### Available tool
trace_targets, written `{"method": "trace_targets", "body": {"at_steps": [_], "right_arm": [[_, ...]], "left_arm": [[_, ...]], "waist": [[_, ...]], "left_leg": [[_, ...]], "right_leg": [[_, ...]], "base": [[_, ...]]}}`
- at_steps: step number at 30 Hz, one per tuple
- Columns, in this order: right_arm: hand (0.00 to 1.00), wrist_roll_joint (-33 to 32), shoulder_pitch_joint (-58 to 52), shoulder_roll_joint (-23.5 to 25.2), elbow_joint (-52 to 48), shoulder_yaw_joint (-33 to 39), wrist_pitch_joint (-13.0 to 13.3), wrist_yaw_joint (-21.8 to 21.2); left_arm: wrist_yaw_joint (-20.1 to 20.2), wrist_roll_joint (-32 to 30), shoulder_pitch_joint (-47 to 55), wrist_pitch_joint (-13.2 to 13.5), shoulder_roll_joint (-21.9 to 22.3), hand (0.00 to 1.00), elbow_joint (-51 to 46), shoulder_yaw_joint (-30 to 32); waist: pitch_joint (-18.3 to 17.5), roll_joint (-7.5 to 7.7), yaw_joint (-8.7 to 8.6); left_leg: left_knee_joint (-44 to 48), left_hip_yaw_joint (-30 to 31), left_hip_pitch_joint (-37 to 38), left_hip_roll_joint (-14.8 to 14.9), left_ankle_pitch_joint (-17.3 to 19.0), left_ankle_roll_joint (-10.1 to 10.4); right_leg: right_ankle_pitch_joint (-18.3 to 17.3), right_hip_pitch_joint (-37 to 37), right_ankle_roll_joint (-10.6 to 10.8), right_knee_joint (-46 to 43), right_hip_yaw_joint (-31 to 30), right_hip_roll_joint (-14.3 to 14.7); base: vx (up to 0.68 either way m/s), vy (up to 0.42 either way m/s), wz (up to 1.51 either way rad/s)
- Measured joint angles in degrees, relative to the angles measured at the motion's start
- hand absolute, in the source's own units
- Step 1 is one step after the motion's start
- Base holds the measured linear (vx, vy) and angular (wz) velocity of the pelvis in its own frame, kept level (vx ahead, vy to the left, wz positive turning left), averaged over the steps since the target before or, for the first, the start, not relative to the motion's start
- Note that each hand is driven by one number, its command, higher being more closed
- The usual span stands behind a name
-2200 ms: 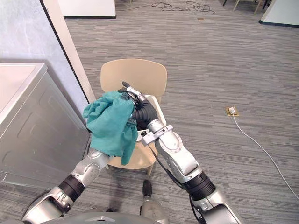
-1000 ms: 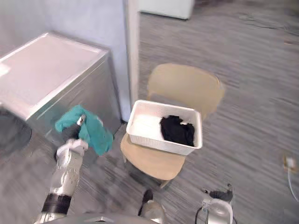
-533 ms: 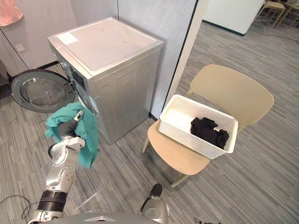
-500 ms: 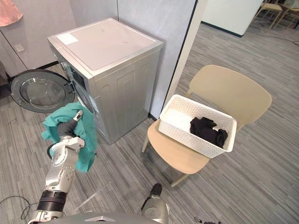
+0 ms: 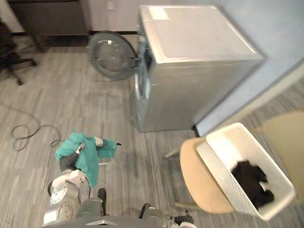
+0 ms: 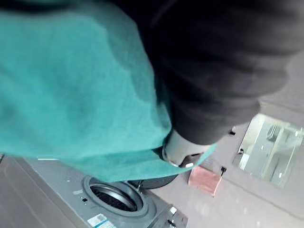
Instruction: Pick up the laundry basket with both hands and put the clothes into the washing machine.
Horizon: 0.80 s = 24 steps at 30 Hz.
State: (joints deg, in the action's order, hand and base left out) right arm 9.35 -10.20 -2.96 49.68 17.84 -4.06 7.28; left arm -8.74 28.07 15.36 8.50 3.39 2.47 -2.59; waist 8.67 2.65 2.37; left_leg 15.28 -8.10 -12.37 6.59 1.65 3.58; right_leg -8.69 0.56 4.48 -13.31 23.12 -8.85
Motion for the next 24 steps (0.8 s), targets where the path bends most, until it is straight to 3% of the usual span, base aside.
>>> {"method": "trace_targets", "body": {"at_steps": [2,4,6,8,11,14,15,16,18,19,20,22,24], "right_arm": [[0.00,0.0,-0.1,0.1,-3.1,-2.5,0.0,-0.8],[0.00,0.1,0.8,0.2,-6.3,-6.2,0.1,-0.9],[0.00,0.1,2.5,0.5,-6.5,-8.4,0.2,-1.0],[0.00,0.2,2.8,2.9,-5.5,-10.8,0.2,-1.3],[0.00,1.5,3.9,3.3,-2.5,-10.8,0.0,-2.1],[0.00,1.5,4.9,3.1,0.9,-9.3,0.1,-2.0],[0.00,0.8,5.1,3.0,1.1,-7.8,0.1,-2.0],[0.00,-0.3,5.6,2.7,0.7,-7.4,0.3,-2.0],[0.00,-0.4,6.5,2.1,0.7,-6.7,0.6,-2.0],[0.00,-0.4,7.1,2.3,0.8,-6.7,0.8,-1.9],[0.00,-0.5,7.1,2.4,0.7,-6.7,1.2,-1.8],[0.00,-0.5,8.3,2.5,0.8,-6.6,1.5,-1.8],[0.00,-0.5,9.6,2.2,0.8,-6.4,1.5,-1.9]], "left_arm": [[1.3,-0.1,0.0,-0.6,0.2,1.00,-0.6,-0.2],[2.1,-0.1,0.1,-0.7,0.7,1.00,-2.1,0.3],[2.1,-0.1,0.4,-0.7,0.9,1.00,-2.7,1.5],[1.4,-0.1,-0.1,-0.8,0.9,1.00,-2.5,2.6],[1.1,-0.1,0.5,-1.2,0.9,1.00,-1.2,2.4],[1.0,-0.1,0.7,-1.4,0.0,1.00,-1.0,0.4],[0.9,-0.1,0.5,-1.7,-0.5,1.00,-0.4,-1.5],[0.9,-0.2,0.0,-1.9,-0.7,1.00,0.5,-2.8],[0.9,-0.2,-0.7,-2.1,-1.4,1.00,1.3,-4.6],[0.9,-0.2,-1.1,-2.2,-3.0,1.00,1.3,-4.9],[0.7,-0.2,-1.1,-2.2,-3.6,1.00,1.3,-4.6],[0.7,-0.4,-1.2,-2.1,-4.7,1.00,1.6,-4.7],[0.7,-1.3,-2.0,-2.0,-4.7,1.00,3.0,-4.6]], "waist": [[0.2,-0.09,0.53],[0.2,-0.13,1.20],[0.1,-0.10,2.43],[-0.1,1.63,2.38],[0.3,1.43,2.47],[0.3,1.56,2.60],[0.3,1.44,2.41],[0.9,0.55,1.42],[1.2,-0.53,0.22],[1.1,0.23,-0.10],[1.1,0.38,-0.23],[0.9,0.18,-1.63],[1.0,-0.48,-3.25]], "left_leg": [[2.8,-8.1,0.2,3.8,1.1,-1.8],[4.1,-13.0,0.3,5.4,0.9,-2.3],[4.2,-12.7,-0.6,3.3,1.2,-2.6],[2.4,-11.1,-1.7,-0.4,1.3,-2.5],[2.9,-12.0,-2.4,-1.9,1.8,-3.2],[7.7,-12.2,-3.6,-4.3,6.1,-4.8],[7.8,-12.2,-2.0,-5.6,8.1,-5.2],[8.0,-12.0,0.8,-6.8,9.1,-6.3],[7.5,-11.2,4.5,-7.4,11.0,-6.6],[6.2,-11.0,8.6,-7.4,12.3,-6.7],[4.4,-11.1,11.3,-7.4,12.7,-6.3],[0.1,-12.1,15.0,-7.5,12.5,-5.2],[-3.4,-12.9,17.7,-8.2,11.9,-4.8]], "right_leg": [[0.0,-2.3,0.0,0.1,2.9,-0.3],[-0.2,-3.1,0.4,-0.3,4.5,-1.7],[-0.9,-3.1,1.5,-0.9,5.1,-3.4],[-1.1,-4.2,3.5,0.9,8.9,-5.8],[-0.3,-7.0,3.9,4.0,12.1,-6.2],[-1.4,-8.7,5.5,2.7,14.0,-9.4],[-1.8,-8.2,3.7,-3.6,13.3,-11.9],[-0.2,-4.2,-3.3,-17.8,9.6,-16.6],[4.1,2.8,-11.8,-35.0,2.3,-19.6],[2.4,8.6,-10.3,-47.8,-2.4,-18.3],[0.5,11.0,-9.7,-50.9,-2.3,-16.6],[-3.1,15.7,-8.3,-49.1,1.4,-13.3],[-5.6,18.5,-7.5,-39.3,10.8,-11.8]], "base": [[0.01,0.009,0.74],[0.00,0.131,0.56],[-0.01,0.221,0.51],[0.02,0.182,1.00],[0.06,0.145,0.84],[0.12,0.190,0.36],[0.24,0.188,0.19],[0.25,0.202,0.18],[0.28,0.195,0.16],[0.40,0.161,-0.01],[0.34,0.104,-0.15],[0.33,0.083,-0.21],[0.43,0.060,-0.23]]}}
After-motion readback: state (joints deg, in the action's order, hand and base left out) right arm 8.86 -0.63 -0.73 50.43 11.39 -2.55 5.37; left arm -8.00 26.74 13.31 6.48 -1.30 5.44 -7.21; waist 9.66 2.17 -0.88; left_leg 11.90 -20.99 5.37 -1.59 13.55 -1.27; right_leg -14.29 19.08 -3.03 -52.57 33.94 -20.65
